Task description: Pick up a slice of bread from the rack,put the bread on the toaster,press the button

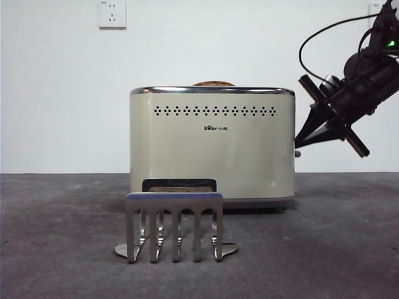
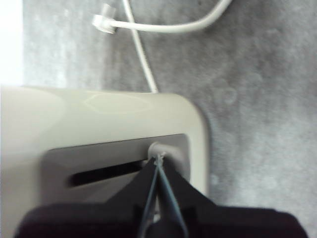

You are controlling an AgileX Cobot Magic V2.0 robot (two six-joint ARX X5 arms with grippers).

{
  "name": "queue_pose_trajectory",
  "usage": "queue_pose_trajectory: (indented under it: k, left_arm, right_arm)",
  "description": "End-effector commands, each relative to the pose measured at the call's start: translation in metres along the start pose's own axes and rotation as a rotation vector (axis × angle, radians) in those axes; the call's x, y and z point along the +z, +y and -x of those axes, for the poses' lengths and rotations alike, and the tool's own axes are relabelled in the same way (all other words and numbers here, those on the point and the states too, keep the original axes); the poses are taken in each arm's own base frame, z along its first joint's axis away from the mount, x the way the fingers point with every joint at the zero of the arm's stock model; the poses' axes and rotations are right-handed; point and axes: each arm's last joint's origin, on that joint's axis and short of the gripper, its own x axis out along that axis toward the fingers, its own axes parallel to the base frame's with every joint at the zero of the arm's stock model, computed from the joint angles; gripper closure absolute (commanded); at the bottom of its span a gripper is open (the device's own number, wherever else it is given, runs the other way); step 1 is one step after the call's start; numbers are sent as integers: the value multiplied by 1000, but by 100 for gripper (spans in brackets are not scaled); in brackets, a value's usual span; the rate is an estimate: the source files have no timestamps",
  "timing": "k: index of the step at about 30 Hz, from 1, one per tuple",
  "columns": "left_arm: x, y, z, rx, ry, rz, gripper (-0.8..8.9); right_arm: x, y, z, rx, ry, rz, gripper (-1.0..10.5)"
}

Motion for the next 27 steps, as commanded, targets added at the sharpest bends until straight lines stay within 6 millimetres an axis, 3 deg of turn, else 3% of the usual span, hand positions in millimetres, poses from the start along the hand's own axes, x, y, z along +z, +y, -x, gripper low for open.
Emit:
queue_pose_trajectory:
  k: [1,27]
  left_arm:
    - [-1,0,-1,3,0,8,822]
    - [0,0,-2,4,5,8,822]
  right_arm:
    - [-9,-25,-21,-73,70,-76,954]
    - [-10,-31,-26,-73,83,-69,954]
